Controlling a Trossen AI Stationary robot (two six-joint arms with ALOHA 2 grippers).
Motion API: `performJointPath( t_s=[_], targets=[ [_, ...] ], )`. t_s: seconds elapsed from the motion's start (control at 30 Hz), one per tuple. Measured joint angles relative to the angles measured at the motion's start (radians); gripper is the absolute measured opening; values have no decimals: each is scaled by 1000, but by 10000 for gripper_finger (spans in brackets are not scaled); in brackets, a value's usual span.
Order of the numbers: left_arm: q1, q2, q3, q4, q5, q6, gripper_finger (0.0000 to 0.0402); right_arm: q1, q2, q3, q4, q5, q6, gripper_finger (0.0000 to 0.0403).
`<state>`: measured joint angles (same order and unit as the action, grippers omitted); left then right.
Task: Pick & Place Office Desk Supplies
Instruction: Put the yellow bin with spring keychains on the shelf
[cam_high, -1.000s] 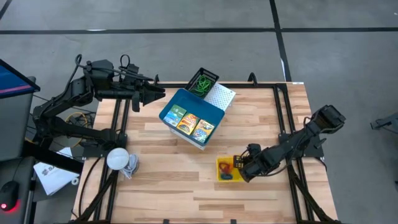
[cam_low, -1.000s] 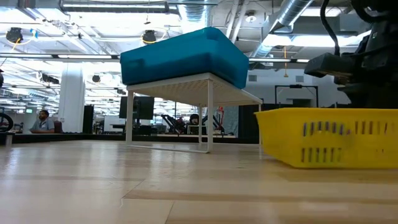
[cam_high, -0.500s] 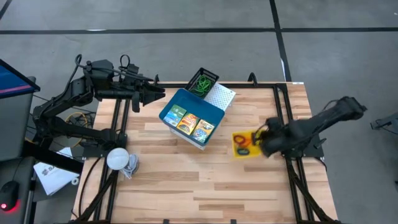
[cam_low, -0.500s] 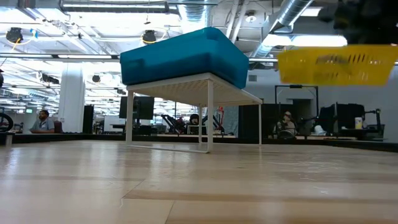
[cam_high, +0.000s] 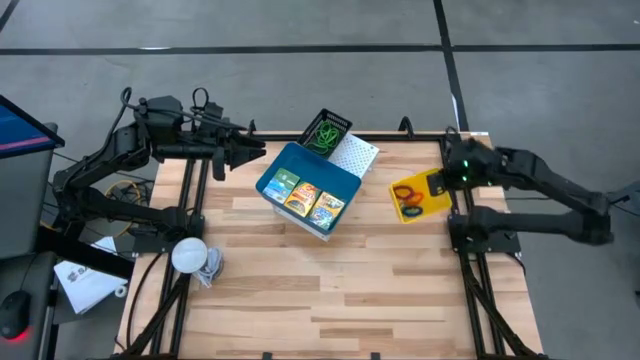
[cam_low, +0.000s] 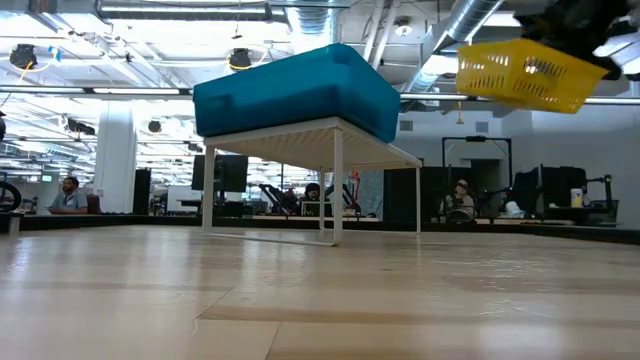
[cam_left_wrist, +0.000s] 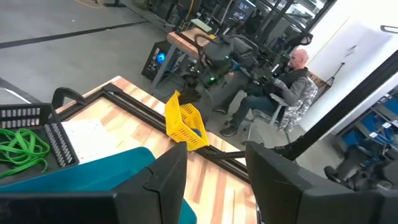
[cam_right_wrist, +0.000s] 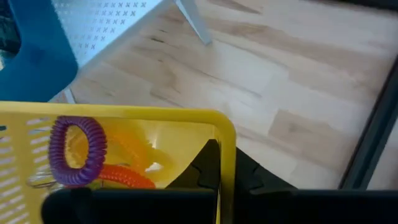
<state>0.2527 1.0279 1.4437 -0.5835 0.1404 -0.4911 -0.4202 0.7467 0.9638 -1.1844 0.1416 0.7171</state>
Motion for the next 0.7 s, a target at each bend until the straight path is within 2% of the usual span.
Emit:
performJointPath(
  t_s=[0.17, 0.33, 0.53, 0.7],
  targets=[
    [0, 0, 0, 0, -13, -3, 159, -241, 145, 0, 81, -168, -285, 0],
    [0, 0, 0, 0, -15, -7, 159, -394, 322, 91, 109, -294, -513, 0],
    [0, 0, 0, 0, -18, -10, 159, -485, 564, 332, 63, -321, -731, 0],
    [0, 0, 0, 0, -18, -11, 159, -505, 764, 556, -36, -325, -848, 0]
  ],
)
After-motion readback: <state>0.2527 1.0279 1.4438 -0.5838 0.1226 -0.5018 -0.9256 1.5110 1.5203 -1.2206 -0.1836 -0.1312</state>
